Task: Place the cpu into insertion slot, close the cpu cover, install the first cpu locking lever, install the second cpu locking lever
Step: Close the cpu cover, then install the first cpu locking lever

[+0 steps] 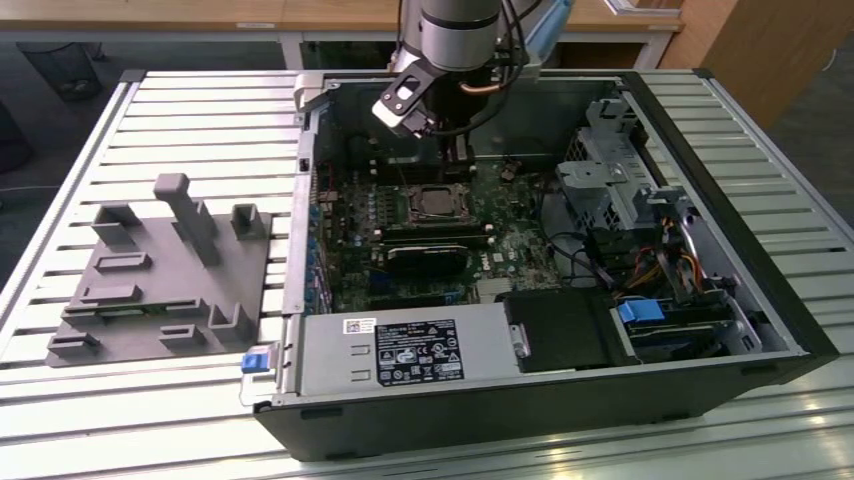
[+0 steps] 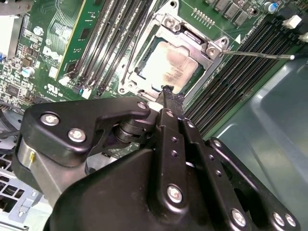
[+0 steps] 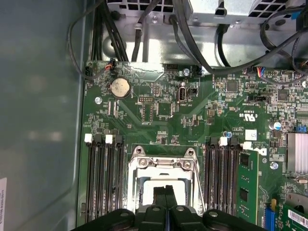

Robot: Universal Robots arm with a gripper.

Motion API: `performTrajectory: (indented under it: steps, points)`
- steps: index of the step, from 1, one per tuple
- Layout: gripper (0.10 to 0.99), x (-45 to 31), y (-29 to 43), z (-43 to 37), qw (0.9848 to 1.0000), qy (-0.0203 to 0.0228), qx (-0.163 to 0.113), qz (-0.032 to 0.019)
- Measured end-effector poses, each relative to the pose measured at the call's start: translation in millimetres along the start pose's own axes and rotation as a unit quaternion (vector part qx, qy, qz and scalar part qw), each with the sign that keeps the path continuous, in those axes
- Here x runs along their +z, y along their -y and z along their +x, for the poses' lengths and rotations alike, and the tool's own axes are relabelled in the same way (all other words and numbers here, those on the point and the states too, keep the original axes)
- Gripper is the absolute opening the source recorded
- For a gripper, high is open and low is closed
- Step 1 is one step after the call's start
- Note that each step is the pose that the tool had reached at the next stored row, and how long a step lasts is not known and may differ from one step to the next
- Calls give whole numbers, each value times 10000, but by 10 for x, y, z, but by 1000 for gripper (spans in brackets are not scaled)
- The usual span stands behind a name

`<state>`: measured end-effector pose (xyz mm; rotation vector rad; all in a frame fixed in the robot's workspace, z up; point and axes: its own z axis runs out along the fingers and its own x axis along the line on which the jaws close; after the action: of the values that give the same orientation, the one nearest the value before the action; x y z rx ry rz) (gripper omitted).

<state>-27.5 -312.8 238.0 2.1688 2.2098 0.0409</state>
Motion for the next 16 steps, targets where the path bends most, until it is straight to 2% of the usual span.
performTrajectory:
  steps: [11, 16]
  points:
    - [106, -15, 27, 0, 10000, 1, 0, 0]
    - [106, -153, 20, -2, 10000, 0, 0, 4]
